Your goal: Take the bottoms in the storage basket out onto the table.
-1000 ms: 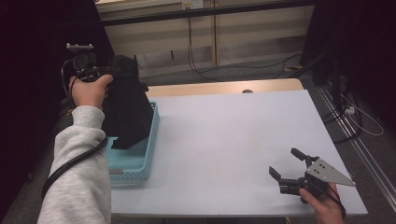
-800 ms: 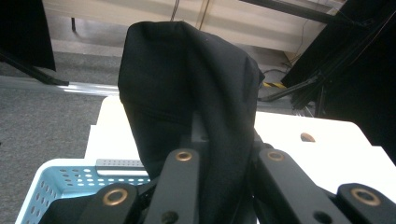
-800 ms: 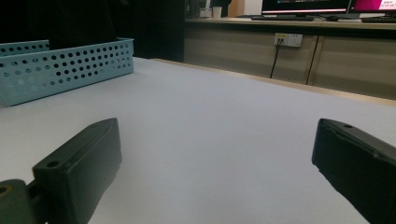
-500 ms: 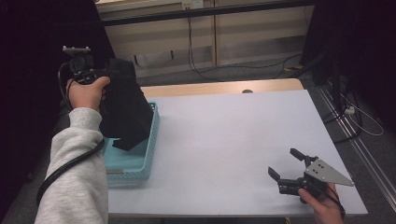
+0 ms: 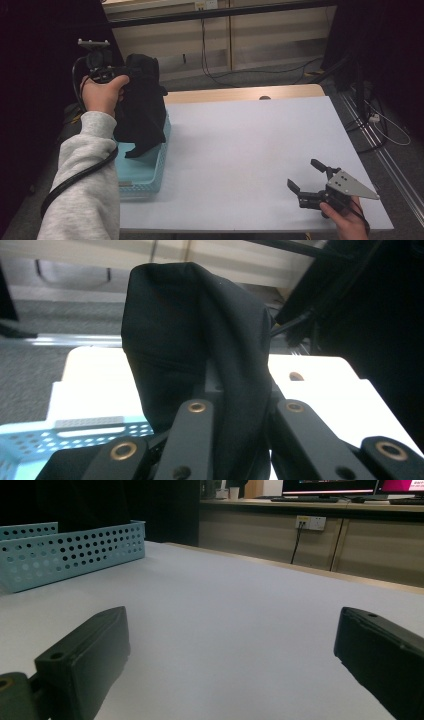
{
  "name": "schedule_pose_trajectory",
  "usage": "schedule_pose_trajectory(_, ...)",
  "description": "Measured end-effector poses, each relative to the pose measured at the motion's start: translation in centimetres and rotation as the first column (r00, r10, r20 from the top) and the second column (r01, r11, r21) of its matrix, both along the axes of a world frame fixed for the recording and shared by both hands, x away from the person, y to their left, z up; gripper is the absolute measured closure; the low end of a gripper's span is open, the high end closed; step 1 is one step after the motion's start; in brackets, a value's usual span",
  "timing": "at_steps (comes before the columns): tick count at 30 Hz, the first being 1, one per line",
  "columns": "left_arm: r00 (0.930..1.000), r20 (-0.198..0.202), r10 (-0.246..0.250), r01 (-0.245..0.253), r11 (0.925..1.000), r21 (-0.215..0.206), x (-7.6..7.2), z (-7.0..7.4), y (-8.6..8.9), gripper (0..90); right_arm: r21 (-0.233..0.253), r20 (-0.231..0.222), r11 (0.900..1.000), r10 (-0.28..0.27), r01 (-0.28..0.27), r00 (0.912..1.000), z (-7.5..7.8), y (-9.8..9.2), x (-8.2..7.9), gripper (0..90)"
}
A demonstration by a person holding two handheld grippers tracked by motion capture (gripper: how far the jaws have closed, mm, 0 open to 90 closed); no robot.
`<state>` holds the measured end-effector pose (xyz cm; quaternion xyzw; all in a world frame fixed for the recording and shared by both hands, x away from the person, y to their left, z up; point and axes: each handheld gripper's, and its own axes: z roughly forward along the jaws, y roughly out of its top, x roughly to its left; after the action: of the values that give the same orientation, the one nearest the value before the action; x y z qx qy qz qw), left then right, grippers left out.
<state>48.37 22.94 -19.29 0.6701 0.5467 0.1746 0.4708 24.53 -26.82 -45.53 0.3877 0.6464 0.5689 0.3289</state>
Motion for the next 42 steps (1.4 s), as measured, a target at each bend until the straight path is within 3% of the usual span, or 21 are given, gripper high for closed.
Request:
schedule_pose_trajectory(3,0.9996,0.005,-0.028,0.028,0.9992,-0.03,-0.2,0.7,-0.7,83.2,0.001,-0.001,1.0,0.002,-0.002,1.0,0.0,0.1,0.0,0.6)
schedule_pose_trajectory(8,0.999,0.019,-0.041,0.041,0.9988,-0.025,-0.4,1.7,-1.3,83.1,0.0,-0.001,1.0,0.003,-0.003,1.0,0.0,0.1,0.0,0.6)
schedule_pose_trajectory(14,0.9977,0.016,-0.066,0.067,0.9959,-0.061,-0.5,2.8,-2.0,83.2,0.002,-0.001,1.0,0.006,-0.006,1.0,0.0,0.1,0.0,0.6)
schedule_pose_trajectory(19,0.9944,0.032,-0.1,0.102,0.9931,-0.058,-0.8,3.4,-3.4,83.1,0.0,-0.001,1.0,0.007,-0.007,1.0,0.0,0.1,0.0,0.6)
schedule_pose_trajectory(24,0.988,0.042,-0.149,0.152,0.9853,-0.079,-1.1,3.7,-5.6,83.2,-0.004,-0.002,1.0,0.011,-0.011,0.9999,-0.1,0.2,0.1,0.6)
schedule_pose_trajectory(25,0.9835,0.052,-0.173,0.177,0.9808,-0.081,-1.3,4.0,-6.7,83.2,-0.004,-0.002,1.0,0.012,-0.012,0.9999,0.0,0.2,0.1,0.6)
schedule_pose_trajectory(26,0.9835,0.052,-0.173,0.177,0.9808,-0.081,-1.3,4.0,-6.7,83.2,-0.004,-0.002,1.0,0.012,-0.012,0.9999,0.0,0.2,0.1,0.6)
schedule_pose_trajectory(27,0.977,0.065,-0.203,0.208,0.974,-0.089,-1.7,4.3,-8.0,83.2,-0.004,-0.003,1.0,0.012,-0.012,0.9999,-0.1,0.2,0.1,0.6)
schedule_pose_trajectory(28,0.977,0.065,-0.203,0.208,0.974,-0.089,-1.7,4.3,-8.0,83.2,-0.004,-0.003,1.0,0.012,-0.012,0.9999,-0.1,0.2,0.1,0.6)
schedule_pose_trajectory(29,0.9692,0.079,-0.233,0.24,0.9657,-0.098,-2.1,4.5,-9.3,83.2,-0.004,-0.003,1.0,0.013,-0.013,0.9999,-0.1,0.2,0.1,0.6)
schedule_pose_trajectory(30,0.9692,0.079,-0.233,0.24,0.9657,-0.098,-2.1,4.5,-9.3,83.2,-0.004,-0.003,1.0,0.013,-0.013,0.9999,-0.1,0.2,0.1,0.6)
schedule_pose_trajectory(35,0.9402,0.117,-0.32,0.332,0.9377,-0.103,-3.4,5.4,-12.9,83.1,-0.009,-0.003,1.0,0.014,-0.014,0.9999,-0.1,0.2,0.0,0.6)
schedule_pose_trajectory(38,0.9365,0.118,-0.33,0.341,0.9352,-0.093,-3.6,5.2,-13.6,83.1,-0.01,0.001,1.0,0.016,-0.016,0.9999,0.0,0.2,0.0,0.6)
schedule_pose_trajectory(41,0.9365,0.086,-0.34,0.348,0.9316,-0.105,-3.2,3.4,-13.9,83.1,-0.007,-0.001,1.0,0.012,-0.012,0.9999,0.0,0.1,-0.1,0.6)
schedule_pose_trajectory(42,0.9365,0.086,-0.34,0.348,0.9316,-0.105,-3.2,3.4,-13.9,83.1,-0.007,-0.001,1.0,0.012,-0.012,0.9999,0.0,0.1,-0.1,0.6)
